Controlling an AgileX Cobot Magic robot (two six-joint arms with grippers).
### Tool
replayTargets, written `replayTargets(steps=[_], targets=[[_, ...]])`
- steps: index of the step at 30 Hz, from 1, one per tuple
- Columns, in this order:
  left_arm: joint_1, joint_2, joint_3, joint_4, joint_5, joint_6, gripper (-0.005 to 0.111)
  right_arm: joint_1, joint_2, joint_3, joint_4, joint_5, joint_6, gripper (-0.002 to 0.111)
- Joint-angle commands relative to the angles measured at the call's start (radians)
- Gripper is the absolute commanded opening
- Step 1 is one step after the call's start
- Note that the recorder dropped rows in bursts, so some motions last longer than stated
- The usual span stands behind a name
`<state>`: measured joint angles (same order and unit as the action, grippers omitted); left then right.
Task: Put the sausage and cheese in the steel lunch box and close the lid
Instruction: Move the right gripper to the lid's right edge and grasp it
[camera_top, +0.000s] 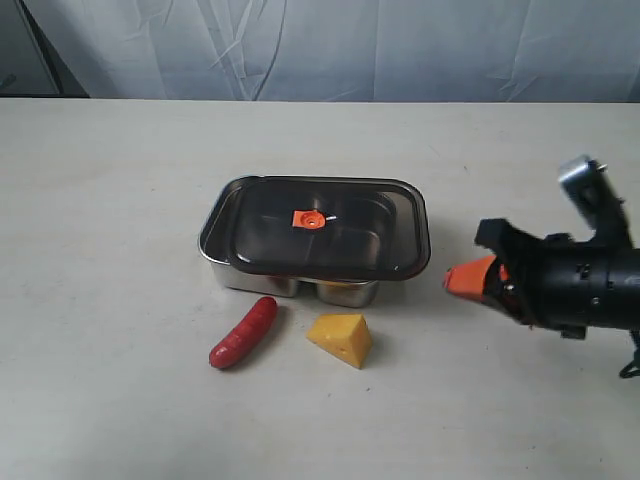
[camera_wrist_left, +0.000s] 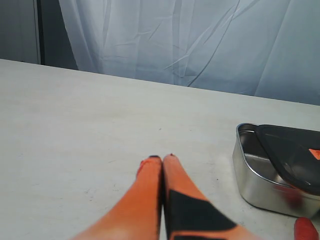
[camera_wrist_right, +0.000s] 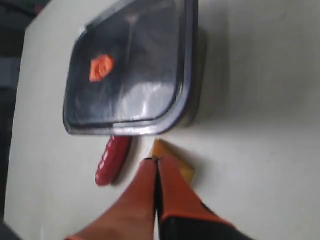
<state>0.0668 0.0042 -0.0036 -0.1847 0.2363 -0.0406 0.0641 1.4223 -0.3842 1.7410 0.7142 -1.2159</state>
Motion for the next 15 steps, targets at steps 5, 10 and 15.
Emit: replayTargets(steps=[5,10,15], targets=[[-0.009,-0.004,0.004,0.003,-0.002,0.000,0.000,-0.006,0.338,-0.097,0.003,0.110,-0.138,-0.001],[-0.009,-0.004,0.004,0.003,-0.002,0.000,0.000,-0.006,0.338,-0.140,0.003,0.079,-0.187,0.006],[-0.009,-0.004,0.004,0.003,-0.002,0.000,0.000,-0.006,0.338,-0.142,-0.093,0.030,-0.105,0.078]])
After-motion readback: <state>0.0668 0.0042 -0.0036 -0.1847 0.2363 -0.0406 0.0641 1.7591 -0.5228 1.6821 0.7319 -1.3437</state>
